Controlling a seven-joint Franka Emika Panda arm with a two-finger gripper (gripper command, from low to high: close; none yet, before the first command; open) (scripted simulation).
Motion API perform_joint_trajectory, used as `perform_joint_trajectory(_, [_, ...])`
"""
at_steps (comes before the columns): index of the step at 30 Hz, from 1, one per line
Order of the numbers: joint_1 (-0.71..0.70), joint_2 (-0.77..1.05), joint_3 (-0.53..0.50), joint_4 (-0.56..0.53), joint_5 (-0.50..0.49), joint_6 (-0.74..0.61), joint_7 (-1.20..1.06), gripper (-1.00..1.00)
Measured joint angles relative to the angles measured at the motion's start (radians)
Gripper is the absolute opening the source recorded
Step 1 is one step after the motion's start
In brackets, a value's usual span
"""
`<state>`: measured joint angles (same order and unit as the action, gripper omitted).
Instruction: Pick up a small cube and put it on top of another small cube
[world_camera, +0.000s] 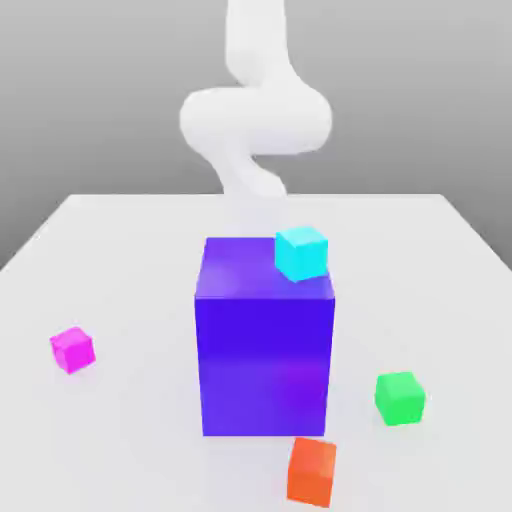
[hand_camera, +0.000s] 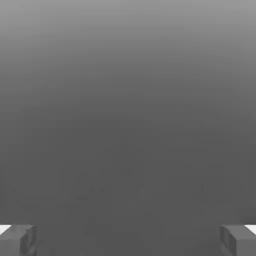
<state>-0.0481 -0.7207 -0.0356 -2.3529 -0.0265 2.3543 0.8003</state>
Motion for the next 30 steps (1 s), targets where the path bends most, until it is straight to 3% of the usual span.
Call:
perform_joint_trajectory(13, [-0.27,0.479,-0.288,-0.302,-0.083,0.324,-0.052,0.0])
perform_joint_trajectory(19, [-0.379,0.706,-0.41,-0.439,0.034,0.473,-0.185,0.0])
perform_joint_trajectory(22, [-0.45,0.824,-0.348,-0.452,0.195,0.55,-0.31,0.0])
perform_joint_trajectory(27, [-0.668,1.004,-0.093,-0.415,0.369,0.69,-0.445,0.0])
perform_joint_trajectory(28, [-0.691,1.022,-0.068,-0.411,0.381,0.705,-0.454,-1.0])
perform_joint_trajectory(30, [-0.691,1.022,-0.068,-0.411,0.38,0.705,-0.454,-1.0])
